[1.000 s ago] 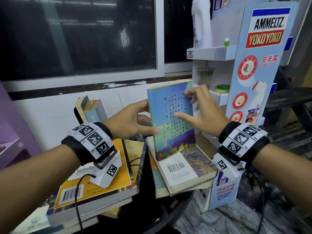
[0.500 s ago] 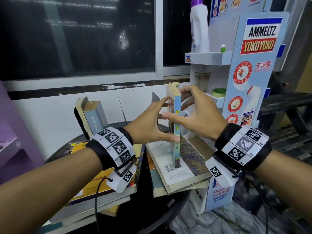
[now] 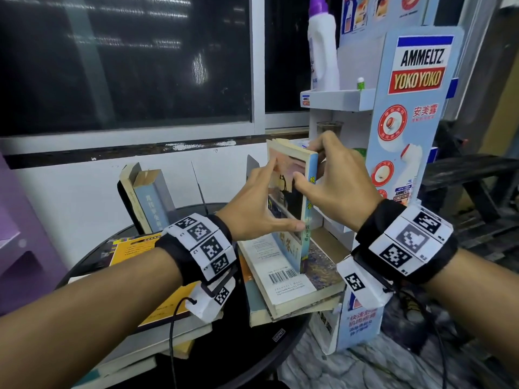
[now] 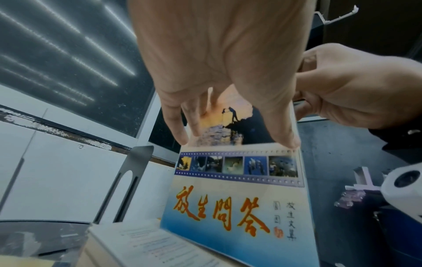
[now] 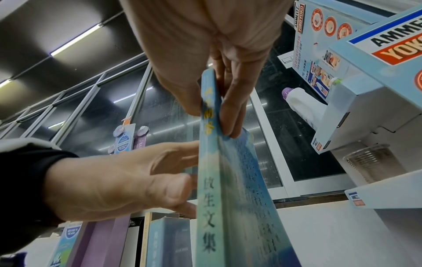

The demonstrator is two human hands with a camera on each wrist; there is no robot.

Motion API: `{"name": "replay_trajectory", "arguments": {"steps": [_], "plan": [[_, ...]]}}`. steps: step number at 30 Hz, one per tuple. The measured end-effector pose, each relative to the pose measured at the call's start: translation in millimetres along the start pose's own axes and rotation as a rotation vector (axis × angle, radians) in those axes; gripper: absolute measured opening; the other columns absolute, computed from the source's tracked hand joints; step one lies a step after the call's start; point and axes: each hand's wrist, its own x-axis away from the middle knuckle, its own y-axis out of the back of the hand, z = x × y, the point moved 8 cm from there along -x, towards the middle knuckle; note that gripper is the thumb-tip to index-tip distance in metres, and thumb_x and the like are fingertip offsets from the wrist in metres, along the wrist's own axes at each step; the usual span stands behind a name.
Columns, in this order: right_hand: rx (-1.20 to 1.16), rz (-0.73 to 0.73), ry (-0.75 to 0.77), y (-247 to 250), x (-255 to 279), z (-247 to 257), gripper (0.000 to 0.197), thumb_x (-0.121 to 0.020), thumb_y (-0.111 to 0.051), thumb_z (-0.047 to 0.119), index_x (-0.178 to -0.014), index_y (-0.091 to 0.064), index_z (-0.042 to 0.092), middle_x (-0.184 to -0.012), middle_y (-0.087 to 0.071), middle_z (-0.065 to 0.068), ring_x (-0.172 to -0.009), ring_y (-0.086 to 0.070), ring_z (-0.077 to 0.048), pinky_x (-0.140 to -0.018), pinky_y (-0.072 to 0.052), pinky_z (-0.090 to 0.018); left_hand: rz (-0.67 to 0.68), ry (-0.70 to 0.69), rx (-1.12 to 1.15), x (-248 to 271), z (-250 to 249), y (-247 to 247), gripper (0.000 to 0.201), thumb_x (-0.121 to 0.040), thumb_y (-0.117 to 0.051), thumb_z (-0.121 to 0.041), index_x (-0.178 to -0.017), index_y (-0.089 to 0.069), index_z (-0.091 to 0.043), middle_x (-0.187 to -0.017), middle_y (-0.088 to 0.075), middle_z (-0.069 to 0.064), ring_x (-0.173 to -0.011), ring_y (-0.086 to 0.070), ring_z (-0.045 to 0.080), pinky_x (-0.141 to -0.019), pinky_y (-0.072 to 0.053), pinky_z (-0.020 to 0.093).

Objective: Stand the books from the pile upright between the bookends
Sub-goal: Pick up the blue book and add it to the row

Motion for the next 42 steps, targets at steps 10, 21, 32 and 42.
{"name": "replay_trajectory", "arguments": {"steps": [10, 21, 32, 42], "plan": [[0.062, 0.021, -0.002, -15, -29, 15, 0.032, -0.086, -0.072, 0.026, -0.098, -0.045, 0.015, -0.093, -0.06, -0.002, -0.079, -0.053, -0.018, -0.062, -0.041, -0.023, 0.046, 0.044, -0.202, 7, 28, 43, 0.109, -0.072, -0.084, -0.047, -0.157, -0.017, -0.03, -0.155, -0.033, -0.003, -0.14, -0.036, 0.013, -0.104, -0.037, 0.024], [0.015, 0.054, 0.085, -88, -88, 76, 0.033, -0.085, -0.072, 0.022, -0.098, -0.041, 0.016, -0.088, -0.054, -0.002, -0.066, -0.043, -0.002, -0.052, -0.034, -0.005, 0.055, 0.248, -0.615, 27, 111, 138, 0.115, -0.069, -0.082, -0.055, -0.158, -0.017, -0.022, -0.161, -0.027, 0.001, -0.145, -0.03, 0.019, -0.118, -0.028, 0.037], [-0.009, 0.116, 0.102, -174, -131, 112, 0.029, -0.09, -0.066, 0.023, -0.102, -0.043, 0.01, -0.094, -0.053, -0.006, -0.083, -0.052, -0.023, -0.066, -0.045, -0.033, 0.077, 0.419, -0.809, 33, 207, 202, 0.116, -0.065, -0.086, -0.054, -0.155, -0.023, -0.016, -0.158, -0.032, 0.003, -0.141, -0.036, 0.024, -0.112, -0.037, 0.044], [-0.008, 0.133, 0.073, -238, -148, 107, 0.029, -0.091, -0.063, 0.025, -0.106, -0.046, 0.005, -0.094, -0.051, -0.007, -0.084, -0.05, -0.025, -0.069, -0.043, -0.036, 0.112, 0.453, -0.799, 21, 251, 202, 0.076, -0.062, -0.088, -0.053, -0.117, -0.052, -0.016, -0.122, -0.056, 0.006, -0.107, -0.052, 0.026, -0.092, -0.049, 0.044]]}}
